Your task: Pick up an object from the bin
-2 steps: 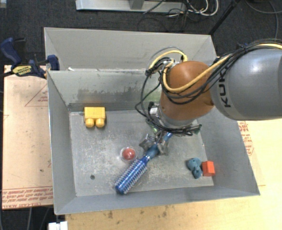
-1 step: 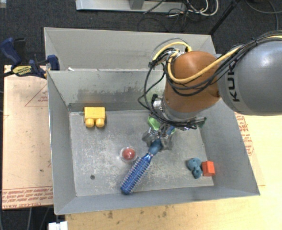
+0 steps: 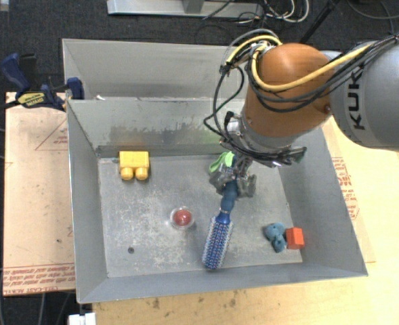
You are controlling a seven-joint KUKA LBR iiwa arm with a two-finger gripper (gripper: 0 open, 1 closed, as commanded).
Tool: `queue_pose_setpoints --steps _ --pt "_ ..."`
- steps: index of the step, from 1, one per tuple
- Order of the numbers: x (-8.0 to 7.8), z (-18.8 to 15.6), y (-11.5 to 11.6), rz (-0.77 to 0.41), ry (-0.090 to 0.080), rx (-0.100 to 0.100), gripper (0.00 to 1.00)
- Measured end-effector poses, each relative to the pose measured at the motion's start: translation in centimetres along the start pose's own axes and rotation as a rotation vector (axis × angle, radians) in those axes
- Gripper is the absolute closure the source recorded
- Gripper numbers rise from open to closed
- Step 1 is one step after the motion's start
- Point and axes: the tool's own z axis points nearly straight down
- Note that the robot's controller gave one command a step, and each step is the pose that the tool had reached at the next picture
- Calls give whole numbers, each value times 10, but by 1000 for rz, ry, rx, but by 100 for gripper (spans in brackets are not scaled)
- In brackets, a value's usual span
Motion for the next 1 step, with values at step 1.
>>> queue_pose_setpoints --steps 1 --pt "-1 -2 0 4 3 -6 100"
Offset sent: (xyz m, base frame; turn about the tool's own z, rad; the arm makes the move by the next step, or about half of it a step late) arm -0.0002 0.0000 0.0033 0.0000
